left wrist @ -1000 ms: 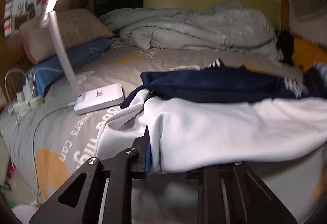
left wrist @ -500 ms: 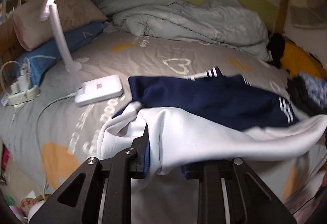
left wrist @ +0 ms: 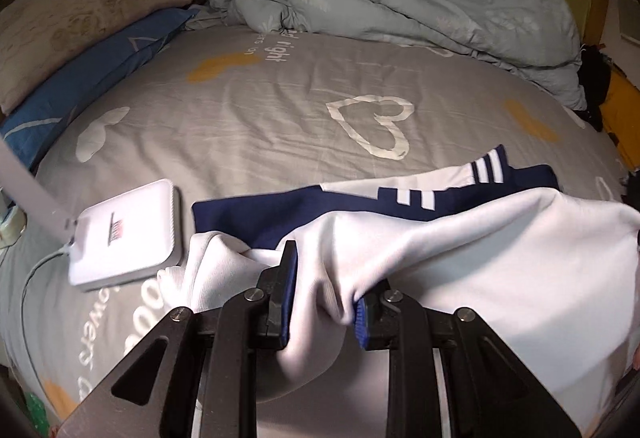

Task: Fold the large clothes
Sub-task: 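Grasp the white hem with both grippers and fold it over the sleeves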

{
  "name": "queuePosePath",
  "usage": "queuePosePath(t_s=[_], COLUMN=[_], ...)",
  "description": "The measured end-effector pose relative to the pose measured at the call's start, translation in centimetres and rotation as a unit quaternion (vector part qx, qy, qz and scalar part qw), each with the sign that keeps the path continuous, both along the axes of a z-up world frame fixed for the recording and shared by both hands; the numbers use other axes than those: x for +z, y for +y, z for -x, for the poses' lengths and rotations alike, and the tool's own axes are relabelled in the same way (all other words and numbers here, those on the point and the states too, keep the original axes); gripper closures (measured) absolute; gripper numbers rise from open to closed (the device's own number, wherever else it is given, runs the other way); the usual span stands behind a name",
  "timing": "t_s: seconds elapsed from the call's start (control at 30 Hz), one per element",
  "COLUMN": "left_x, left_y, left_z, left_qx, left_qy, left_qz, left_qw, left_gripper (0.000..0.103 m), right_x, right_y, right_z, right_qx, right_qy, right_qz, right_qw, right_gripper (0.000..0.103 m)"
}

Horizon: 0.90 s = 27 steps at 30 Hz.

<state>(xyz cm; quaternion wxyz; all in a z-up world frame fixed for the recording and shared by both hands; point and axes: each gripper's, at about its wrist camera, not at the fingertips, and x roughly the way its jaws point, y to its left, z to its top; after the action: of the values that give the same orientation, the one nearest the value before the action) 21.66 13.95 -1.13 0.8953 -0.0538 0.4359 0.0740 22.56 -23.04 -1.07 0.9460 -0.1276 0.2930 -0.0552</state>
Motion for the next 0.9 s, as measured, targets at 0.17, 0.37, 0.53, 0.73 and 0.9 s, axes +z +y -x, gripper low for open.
queuePosePath(t_s=[0.17,0.37,0.53,0.73,0.9], left_x=[-0.5,-1.1,2.7,5.9,4.8], left_y=[0.5,-0.2,-1.4,-1.8,-2.0], left_z=[-1.8,-1.7,3.2,8.4,9.5], left_qx=[-0.005,-0.062,-0.095,-0.094,-0.111], left_qy=[-0.011,-0.048,-0.149,-0.204,-0.161], left_qz=[0.003,-0.011,-0.026,-0.011,0.067], left_qw=[0.9999,0.9968,0.9839,0.9744,0.9785], left_gripper=[0.080,0.052,0.005,0.000,0.000], right_x=[-0.4,-1.0,2.0,5.0,4.3], right_y=[0.5,-0.7,-0.5,-1.9,-2.6], right_z=[-2.2,-2.4,1.3,5.4,7.4], right_qx=[0.003,0.009,0.019,0.053,0.086], right_qy=[0.005,0.008,-0.063,-0.058,0.009], right_qz=[0.001,-0.052,-0.065,-0.138,-0.194], right_qw=[1.000,0.999,0.996,0.987,0.977], right_gripper=[0.094,0.087,0.002,0.000,0.000])
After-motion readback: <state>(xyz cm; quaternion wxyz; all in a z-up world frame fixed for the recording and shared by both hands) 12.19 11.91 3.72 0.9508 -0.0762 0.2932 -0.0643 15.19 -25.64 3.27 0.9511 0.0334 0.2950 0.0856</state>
